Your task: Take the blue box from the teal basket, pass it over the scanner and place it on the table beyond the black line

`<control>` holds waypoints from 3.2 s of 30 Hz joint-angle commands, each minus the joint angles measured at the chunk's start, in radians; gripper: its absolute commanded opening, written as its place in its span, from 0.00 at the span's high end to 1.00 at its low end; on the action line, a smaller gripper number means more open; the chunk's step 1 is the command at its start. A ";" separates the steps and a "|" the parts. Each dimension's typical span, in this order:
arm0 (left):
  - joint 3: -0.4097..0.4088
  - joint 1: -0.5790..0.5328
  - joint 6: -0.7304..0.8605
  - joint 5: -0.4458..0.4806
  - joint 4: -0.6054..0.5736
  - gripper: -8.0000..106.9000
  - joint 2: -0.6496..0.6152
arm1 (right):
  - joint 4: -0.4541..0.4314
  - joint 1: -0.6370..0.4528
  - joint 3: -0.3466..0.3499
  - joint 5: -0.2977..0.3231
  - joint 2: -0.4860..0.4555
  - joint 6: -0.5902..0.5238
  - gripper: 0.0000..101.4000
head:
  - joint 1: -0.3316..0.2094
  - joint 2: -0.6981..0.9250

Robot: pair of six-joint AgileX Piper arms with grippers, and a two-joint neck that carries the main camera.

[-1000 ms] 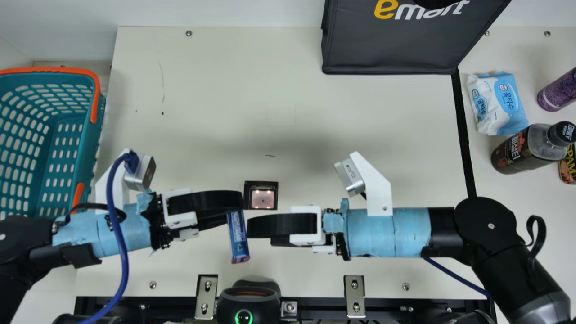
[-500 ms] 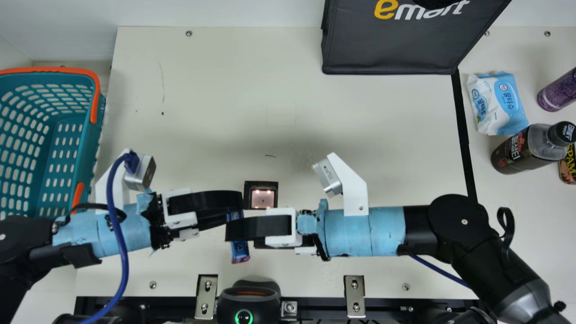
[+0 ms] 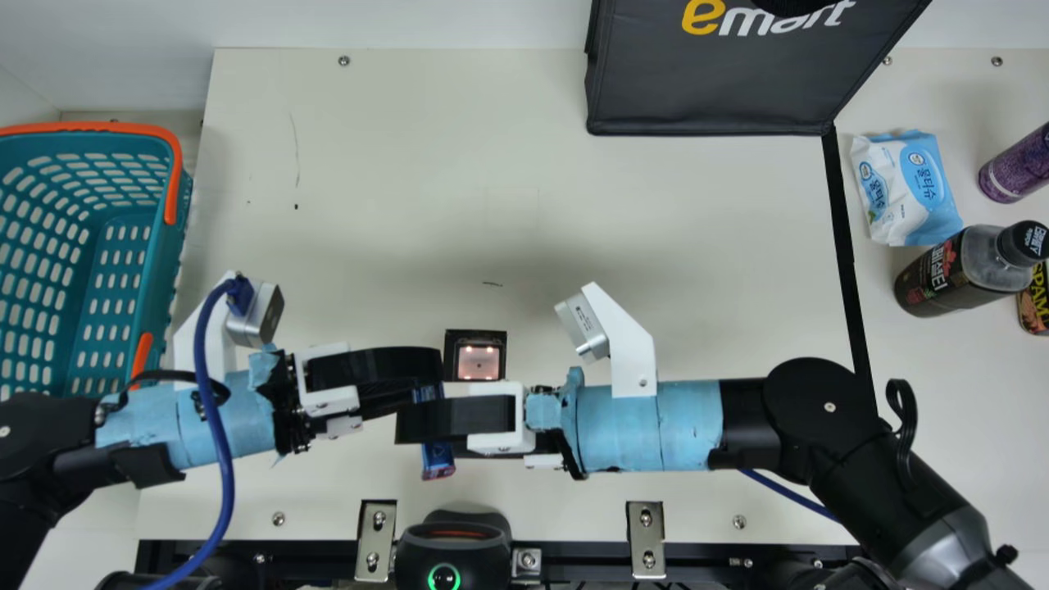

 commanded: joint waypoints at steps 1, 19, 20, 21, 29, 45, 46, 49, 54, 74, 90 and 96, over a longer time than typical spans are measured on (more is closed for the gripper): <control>0.000 0.000 0.000 0.000 0.000 1.00 0.000 | 0.003 0.009 0.003 -0.006 0.001 0.002 0.06 | -0.029 0.002; 0.000 0.000 0.000 0.000 0.000 1.00 0.000 | 0.041 0.044 0.010 -0.032 0.001 -0.001 0.26 | -0.029 0.002; 0.000 0.000 0.000 0.000 0.000 1.00 0.000 | 0.041 0.044 0.010 -0.032 0.001 -0.001 0.33 | -0.029 0.002; 0.000 0.000 0.000 0.000 0.000 1.00 0.000 | 0.041 0.044 0.010 -0.032 0.001 -0.001 0.39 | -0.029 0.002; 0.000 0.000 0.000 -0.002 0.002 1.00 0.000 | 0.055 0.044 0.010 -0.030 0.001 -0.001 0.92 | -0.029 0.002; 0.000 0.000 0.000 -0.002 0.002 0.62 0.000 | 0.055 0.044 0.010 -0.030 0.001 -0.001 1.00 | -0.029 0.002; 0.000 0.000 0.000 -0.002 0.002 0.59 0.000 | 0.055 0.044 0.010 -0.030 0.001 -0.001 1.00 | -0.029 0.002; 0.000 0.000 0.000 -0.002 0.002 0.51 0.000 | 0.055 0.044 0.010 -0.030 0.001 -0.001 1.00 | -0.029 0.002; 0.000 0.000 0.000 0.000 -0.003 0.36 0.000 | 0.048 0.044 0.010 -0.032 0.001 -0.001 1.00 | -0.029 0.002; -0.002 0.033 -0.045 -0.046 0.058 0.15 -0.024 | 0.046 0.044 0.010 -0.034 0.001 -0.001 1.00 | -0.029 0.002; -0.096 0.288 -0.194 -0.103 0.427 0.15 -0.137 | 0.046 0.044 0.010 -0.034 0.001 -0.001 1.00 | -0.029 0.002; -0.217 0.290 -0.280 -0.117 0.735 0.15 -0.188 | 0.046 0.044 0.010 -0.034 0.001 -0.001 1.00 | -0.029 0.002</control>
